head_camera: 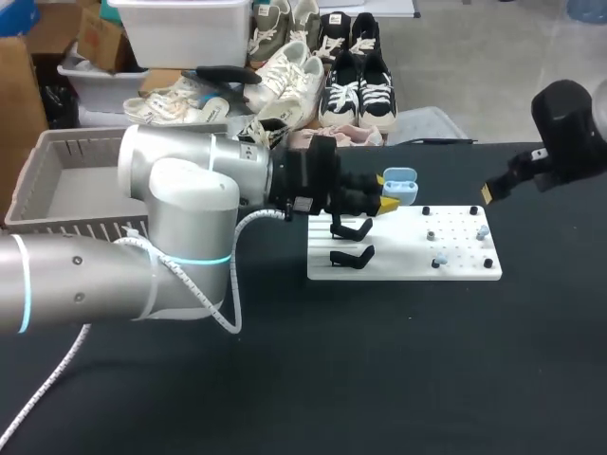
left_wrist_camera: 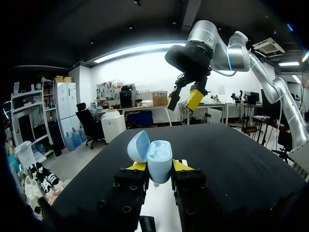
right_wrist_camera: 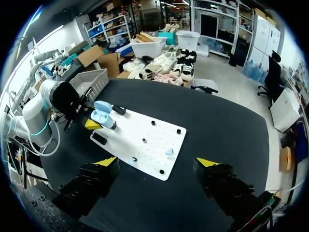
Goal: Pick up each earbud case from the left stands, insert the matching earbuds, close the lid, and place the case in the box.
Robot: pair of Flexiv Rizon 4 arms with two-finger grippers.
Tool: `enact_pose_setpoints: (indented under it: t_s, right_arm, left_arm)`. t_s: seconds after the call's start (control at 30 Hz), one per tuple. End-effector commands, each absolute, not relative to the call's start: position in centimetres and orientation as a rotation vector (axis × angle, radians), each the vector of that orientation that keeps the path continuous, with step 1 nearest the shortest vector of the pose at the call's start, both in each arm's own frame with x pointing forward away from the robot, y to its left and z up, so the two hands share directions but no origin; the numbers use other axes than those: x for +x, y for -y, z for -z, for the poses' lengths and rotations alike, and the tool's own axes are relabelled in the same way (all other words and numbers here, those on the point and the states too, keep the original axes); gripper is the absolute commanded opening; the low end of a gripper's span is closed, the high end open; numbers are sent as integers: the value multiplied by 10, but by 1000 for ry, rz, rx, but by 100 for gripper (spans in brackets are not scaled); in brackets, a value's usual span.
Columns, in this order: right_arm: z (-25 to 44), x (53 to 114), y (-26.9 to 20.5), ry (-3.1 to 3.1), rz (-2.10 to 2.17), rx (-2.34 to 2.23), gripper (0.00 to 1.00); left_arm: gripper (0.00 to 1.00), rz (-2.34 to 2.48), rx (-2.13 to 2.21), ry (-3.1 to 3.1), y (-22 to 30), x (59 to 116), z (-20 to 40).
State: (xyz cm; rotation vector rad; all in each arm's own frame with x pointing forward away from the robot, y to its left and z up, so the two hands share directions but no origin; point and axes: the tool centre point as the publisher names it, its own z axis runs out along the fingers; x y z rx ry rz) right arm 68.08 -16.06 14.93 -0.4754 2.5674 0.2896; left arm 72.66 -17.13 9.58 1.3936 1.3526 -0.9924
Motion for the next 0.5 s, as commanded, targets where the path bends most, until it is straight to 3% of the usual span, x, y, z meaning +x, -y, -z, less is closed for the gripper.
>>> enact_pose_setpoints:
  t_s: [0.03, 0.5]
  right_arm:
    - [-147, 680, 158, -2566, -235, -455, 100]
    - [-143, 680, 157, -2578, -236, -462, 100]
  left_arm:
    - [0, 985, 1386, -1353, 169, 723, -95]
    - [0, 979, 1375, -1374, 162, 722, -91]
